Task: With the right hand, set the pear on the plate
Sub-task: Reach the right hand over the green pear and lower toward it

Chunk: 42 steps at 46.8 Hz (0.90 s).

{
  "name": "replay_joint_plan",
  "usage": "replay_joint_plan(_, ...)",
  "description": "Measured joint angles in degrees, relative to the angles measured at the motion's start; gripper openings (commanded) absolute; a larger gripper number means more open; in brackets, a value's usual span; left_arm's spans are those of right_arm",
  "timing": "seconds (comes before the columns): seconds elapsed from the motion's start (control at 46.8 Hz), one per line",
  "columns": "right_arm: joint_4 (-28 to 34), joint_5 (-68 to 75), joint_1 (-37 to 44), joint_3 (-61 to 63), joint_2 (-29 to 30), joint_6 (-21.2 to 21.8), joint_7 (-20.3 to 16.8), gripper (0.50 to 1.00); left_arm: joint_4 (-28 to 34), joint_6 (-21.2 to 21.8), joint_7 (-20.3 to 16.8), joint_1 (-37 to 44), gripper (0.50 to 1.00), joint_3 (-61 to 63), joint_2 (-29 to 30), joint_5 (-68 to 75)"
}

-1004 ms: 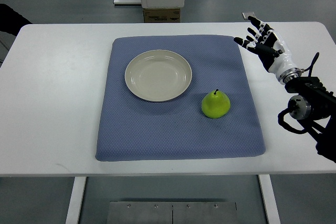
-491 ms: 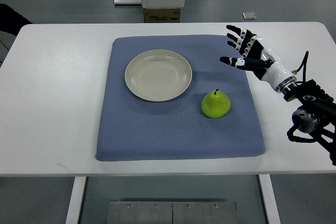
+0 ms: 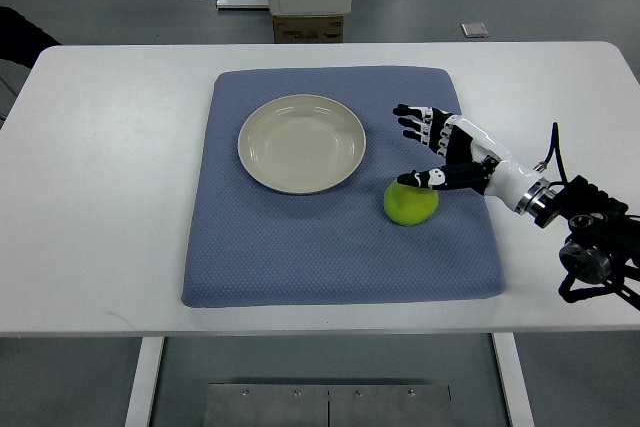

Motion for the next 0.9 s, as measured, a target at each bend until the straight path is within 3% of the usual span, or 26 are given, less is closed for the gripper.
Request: replay_joint_plan(0.897,-2.1,-0.2,-2.3,-0.2,0.6,-1.7,0.0,1.0,0.0,0.0,0.0,0.0,1.0,0.0,0.0,0.0)
